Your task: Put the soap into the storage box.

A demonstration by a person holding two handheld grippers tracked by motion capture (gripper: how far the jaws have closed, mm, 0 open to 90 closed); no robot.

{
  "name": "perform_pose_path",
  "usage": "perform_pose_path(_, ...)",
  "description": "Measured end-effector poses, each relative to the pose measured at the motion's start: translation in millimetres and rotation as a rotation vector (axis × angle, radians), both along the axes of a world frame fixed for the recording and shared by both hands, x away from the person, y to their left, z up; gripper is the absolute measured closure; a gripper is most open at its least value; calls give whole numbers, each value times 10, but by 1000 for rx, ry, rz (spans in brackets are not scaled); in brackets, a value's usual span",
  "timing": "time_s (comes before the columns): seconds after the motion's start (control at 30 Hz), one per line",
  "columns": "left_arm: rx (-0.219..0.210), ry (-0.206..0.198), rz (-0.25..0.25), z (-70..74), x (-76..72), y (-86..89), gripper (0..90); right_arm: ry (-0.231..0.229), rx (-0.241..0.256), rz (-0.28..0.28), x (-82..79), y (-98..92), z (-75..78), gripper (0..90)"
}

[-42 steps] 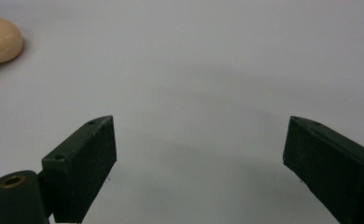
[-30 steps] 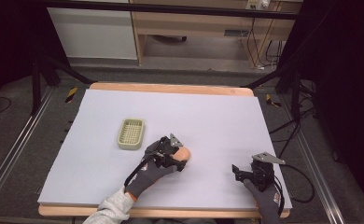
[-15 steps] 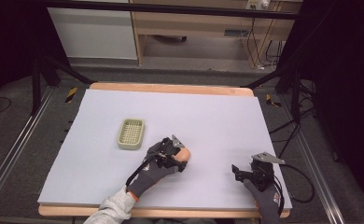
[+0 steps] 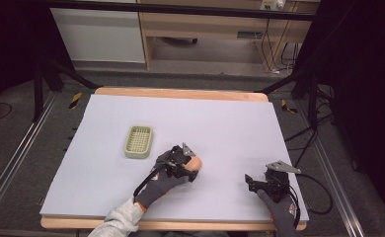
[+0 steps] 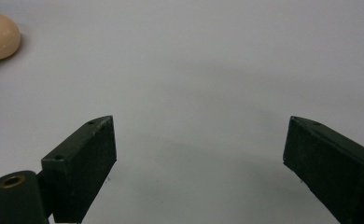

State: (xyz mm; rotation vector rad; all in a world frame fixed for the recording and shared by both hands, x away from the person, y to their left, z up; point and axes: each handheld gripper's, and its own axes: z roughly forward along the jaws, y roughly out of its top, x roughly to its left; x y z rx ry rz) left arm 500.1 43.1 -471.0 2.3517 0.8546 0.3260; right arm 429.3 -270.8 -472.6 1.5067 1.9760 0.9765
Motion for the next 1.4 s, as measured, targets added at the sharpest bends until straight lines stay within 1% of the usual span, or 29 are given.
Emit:
perform_pose_path(0.23,-4,-1,1,5,-17,-3,311,3,4,1,-5,2,4,99)
perform_pose_path(0.27,0,0,-2,14,-20,3,311,3,2,2,-4,1,4,99)
perform_pose_path(0.4,-14,-8,1,64,-32,37,312,4,2,0,-6,1,5,98)
perform_pose_path(0.5,-34,-13,12,121,-48,82,313,5,2,-1,-7,3,5,99)
perform_pose_path(0.67,-36,-20,10,160,-66,109,314,4,-1,-1,-8,-1,6,98)
perform_pose_path(0.7,-46,-23,12,170,-78,112,314,3,-3,0,-8,-3,5,99)
perform_pose_path(0.83,-46,-27,9,201,-96,124,314,0,-6,2,-7,-6,3,99)
perform_pose_path(0.87,-44,-31,7,215,-101,132,314,0,-7,3,-7,-7,2,98)
perform_pose_path(1.0,-63,-39,12,288,-126,186,314,2,-4,2,-9,-6,5,99)
perform_pose_path(1.23,-77,-51,27,369,-143,286,315,3,-6,-8,-11,1,5,98)
perform_pose_path(1.3,-83,-52,29,378,-144,300,315,-5,-15,3,-8,-11,0,98)
perform_pose_path(1.4,-86,-56,38,408,-148,340,315,-3,-12,2,-10,-8,1,98)
